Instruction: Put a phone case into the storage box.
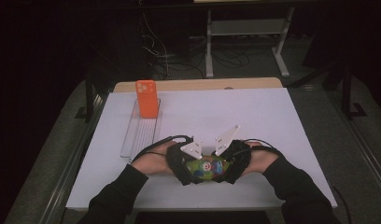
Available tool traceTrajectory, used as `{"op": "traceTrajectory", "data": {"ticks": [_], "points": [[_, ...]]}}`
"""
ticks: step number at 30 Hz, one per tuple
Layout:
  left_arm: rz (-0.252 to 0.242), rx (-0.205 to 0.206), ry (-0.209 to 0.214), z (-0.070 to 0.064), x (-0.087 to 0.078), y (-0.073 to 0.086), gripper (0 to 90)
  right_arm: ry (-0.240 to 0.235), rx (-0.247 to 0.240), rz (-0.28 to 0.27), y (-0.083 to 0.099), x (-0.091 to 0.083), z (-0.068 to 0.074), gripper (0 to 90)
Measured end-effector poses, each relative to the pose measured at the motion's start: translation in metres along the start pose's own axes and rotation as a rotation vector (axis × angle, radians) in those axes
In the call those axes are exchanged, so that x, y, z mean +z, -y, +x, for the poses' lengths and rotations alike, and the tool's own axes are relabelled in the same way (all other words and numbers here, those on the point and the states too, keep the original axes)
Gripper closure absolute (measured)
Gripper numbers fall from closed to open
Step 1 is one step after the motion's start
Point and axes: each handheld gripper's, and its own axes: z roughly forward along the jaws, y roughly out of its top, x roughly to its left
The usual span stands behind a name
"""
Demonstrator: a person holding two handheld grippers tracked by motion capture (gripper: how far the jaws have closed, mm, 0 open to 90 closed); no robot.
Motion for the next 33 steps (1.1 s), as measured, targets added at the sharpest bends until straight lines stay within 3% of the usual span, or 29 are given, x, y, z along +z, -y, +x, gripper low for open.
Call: {"op": "traceTrajectory", "data": {"ticks": [7, 9, 10, 12, 13, 16, 20, 21, 22, 23, 25, 27, 30, 31, 33], "points": [[-0.018, -0.042, -0.001, 0.002, -0.005, 0.002, 15.2, -0.003, 0.033, -0.071, 0.005, -0.004, -0.003, 8.8], [-0.019, -0.06, -0.006, 0.003, -0.007, 0.003, 15.2, 0.005, 0.089, -0.063, 0.007, -0.008, -0.003, 3.6], [-0.015, -0.055, -0.012, 0.003, -0.008, 0.004, 15.2, 0.018, 0.103, -0.064, 0.008, -0.01, -0.004, 2.5], [-0.032, -0.101, -0.015, 0.003, -0.007, 0.006, 15.2, 0.043, 0.128, -0.075, 0.012, -0.014, -0.006, 1.5], [-0.03, -0.099, -0.029, 0.004, -0.007, 0.008, 15.2, 0.056, 0.142, -0.08, 0.013, -0.016, -0.007, 1.1], [-0.015, -0.145, -0.059, 0.005, -0.006, 0.011, 15.2, 0.113, 0.171, -0.119, 0.019, -0.021, -0.01, 0.3], [-0.014, -0.23, -0.11, 0.007, -0.002, 0.016, 15.1, 0.166, 0.258, -0.138, 0.027, -0.024, -0.008, 0.3], [-0.003, -0.231, -0.123, 0.009, -0.003, 0.016, 15.2, 0.189, 0.291, -0.152, 0.03, -0.024, -0.008, 0.3], [-0.001, -0.265, -0.133, 0.01, -0.002, 0.017, 15.1, 0.207, 0.297, -0.156, 0.032, -0.024, -0.008, 0.3], [-0.004, -0.286, -0.145, 0.011, -0.001, 0.018, 15.2, 0.217, 0.339, -0.179, 0.035, -0.023, -0.006, 0.3], [-0.009, -0.341, -0.179, 0.014, -0.001, 0.019, 15.2, 0.241, 0.377, -0.192, 0.039, -0.022, -0.006, 0.3], [-0.017, -0.374, -0.21, 0.015, -0.002, 0.02, 15.2, 0.276, 0.421, -0.191, 0.045, -0.019, -0.005, 0.3], [-0.017, -0.392, -0.241, 0.018, -0.004, 0.02, 15.2, 0.328, 0.495, -0.201, 0.053, -0.014, -0.004, 0.3], [0.005, -0.384, -0.244, 0.019, -0.007, 0.02, 15.2, 0.338, 0.511, -0.214, 0.055, -0.013, -0.004, 0.3], [0.003, -0.411, -0.258, 0.019, -0.007, 0.02, 15.2, 0.382, 0.553, -0.219, 0.058, -0.008, -0.003, 0.3]]}}
